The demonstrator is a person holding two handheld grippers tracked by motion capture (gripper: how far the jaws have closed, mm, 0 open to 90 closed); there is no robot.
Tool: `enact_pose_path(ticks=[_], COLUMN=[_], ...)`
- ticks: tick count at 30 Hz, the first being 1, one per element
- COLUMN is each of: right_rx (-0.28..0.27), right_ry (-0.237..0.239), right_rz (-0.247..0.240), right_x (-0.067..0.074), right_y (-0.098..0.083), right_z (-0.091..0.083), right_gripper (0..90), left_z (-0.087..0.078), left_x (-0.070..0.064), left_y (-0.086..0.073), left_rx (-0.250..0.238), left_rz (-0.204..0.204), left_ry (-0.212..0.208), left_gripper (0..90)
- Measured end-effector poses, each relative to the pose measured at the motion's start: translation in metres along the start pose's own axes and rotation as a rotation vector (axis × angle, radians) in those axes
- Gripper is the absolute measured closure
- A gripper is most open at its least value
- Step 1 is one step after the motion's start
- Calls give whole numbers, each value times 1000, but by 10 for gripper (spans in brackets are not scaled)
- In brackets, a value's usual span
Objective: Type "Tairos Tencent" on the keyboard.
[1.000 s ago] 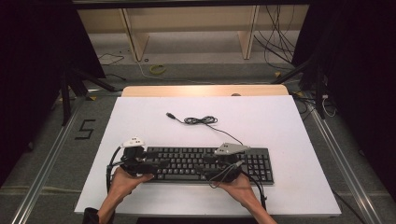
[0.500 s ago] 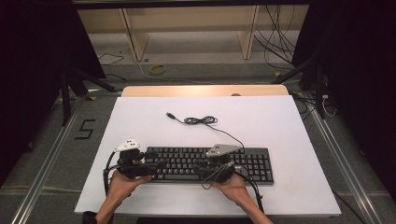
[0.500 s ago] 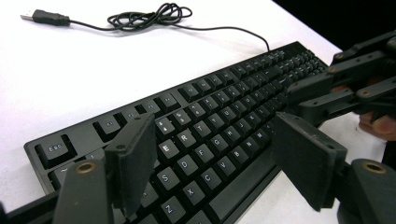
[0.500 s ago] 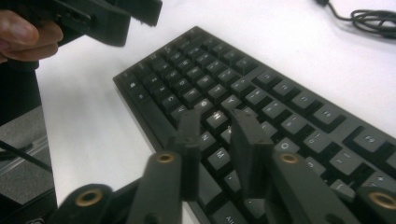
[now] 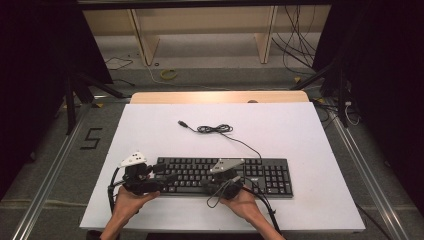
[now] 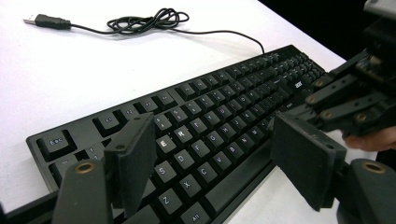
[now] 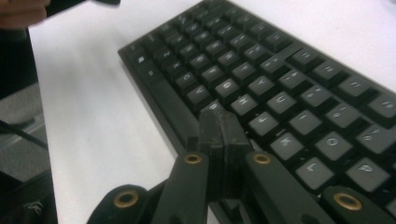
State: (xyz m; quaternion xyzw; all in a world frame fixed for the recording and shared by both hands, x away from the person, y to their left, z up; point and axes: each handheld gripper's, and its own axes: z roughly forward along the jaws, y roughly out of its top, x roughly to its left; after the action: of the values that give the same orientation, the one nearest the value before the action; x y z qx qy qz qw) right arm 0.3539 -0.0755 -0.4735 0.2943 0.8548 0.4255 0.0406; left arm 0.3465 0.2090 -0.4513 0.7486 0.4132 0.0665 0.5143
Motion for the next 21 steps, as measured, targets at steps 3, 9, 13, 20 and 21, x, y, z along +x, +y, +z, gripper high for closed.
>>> enact_pose_path(ticks=[3,9,13,20,21], right_rx=[17,30,32,54,51], right_ry=[1,-9,-18,-30,-30], right_rz=[-6,-14,-18,-25,-30], right_x=[3,6,7,7,7], right_y=[-1,-1,-1,-1,-2], right_z=[5,11,13,17,18], right_gripper=[900,900,900,900,900], left_z=[-1,-2,-2,-2,-2], left_x=[0,0,0,1,1], left_y=[-1,-4,-6,-7,-7], left_rx=[-7,-2,2,10,12], left_rz=[2,1,2,4,0], left_ry=[2,2,2,1,2], left_gripper=[305,306,306,306,306])
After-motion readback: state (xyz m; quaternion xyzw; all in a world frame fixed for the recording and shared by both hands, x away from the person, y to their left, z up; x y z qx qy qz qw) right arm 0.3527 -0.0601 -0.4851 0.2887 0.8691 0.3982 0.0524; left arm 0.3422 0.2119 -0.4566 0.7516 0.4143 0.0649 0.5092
